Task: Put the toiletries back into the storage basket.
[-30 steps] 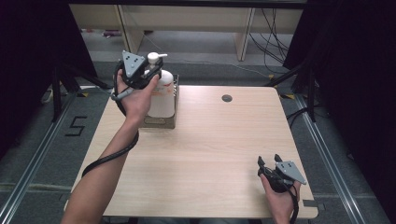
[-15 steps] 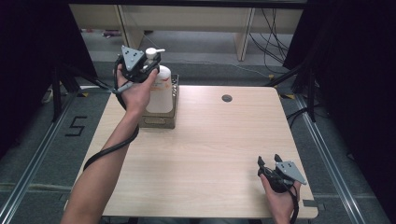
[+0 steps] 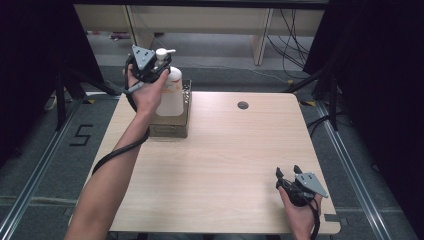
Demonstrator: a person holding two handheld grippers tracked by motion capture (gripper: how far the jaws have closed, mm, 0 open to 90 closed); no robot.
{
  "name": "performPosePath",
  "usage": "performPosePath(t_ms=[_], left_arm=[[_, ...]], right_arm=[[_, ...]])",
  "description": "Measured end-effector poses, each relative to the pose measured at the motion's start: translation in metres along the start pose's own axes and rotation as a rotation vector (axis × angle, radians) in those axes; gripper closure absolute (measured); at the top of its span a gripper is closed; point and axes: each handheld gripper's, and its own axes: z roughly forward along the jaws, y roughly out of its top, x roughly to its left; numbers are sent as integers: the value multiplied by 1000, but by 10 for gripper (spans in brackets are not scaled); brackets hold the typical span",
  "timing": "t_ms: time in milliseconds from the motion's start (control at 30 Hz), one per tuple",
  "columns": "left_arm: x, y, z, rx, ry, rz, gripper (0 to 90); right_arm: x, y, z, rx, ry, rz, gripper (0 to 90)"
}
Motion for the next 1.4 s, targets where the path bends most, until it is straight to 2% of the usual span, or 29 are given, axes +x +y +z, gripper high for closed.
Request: performPosePath(t_ms=[267, 633, 1100, 1133, 1400], left_arm=[[5, -8, 13, 19, 8, -2, 591], [7, -12, 22, 38, 20, -6, 591], [10, -26, 35, 78, 40, -11, 590], [10, -27, 36, 79, 41, -11, 590], [10, -31, 41, 93, 42, -9, 590]], right_arm=[[0, 0, 0, 2, 6, 0, 359], [0, 0, 0, 2, 9, -11, 359], [0, 0, 0, 0, 6, -6, 361], [-1, 0, 0, 0, 3, -18, 361], [1, 0, 1, -6, 9, -6, 361]])
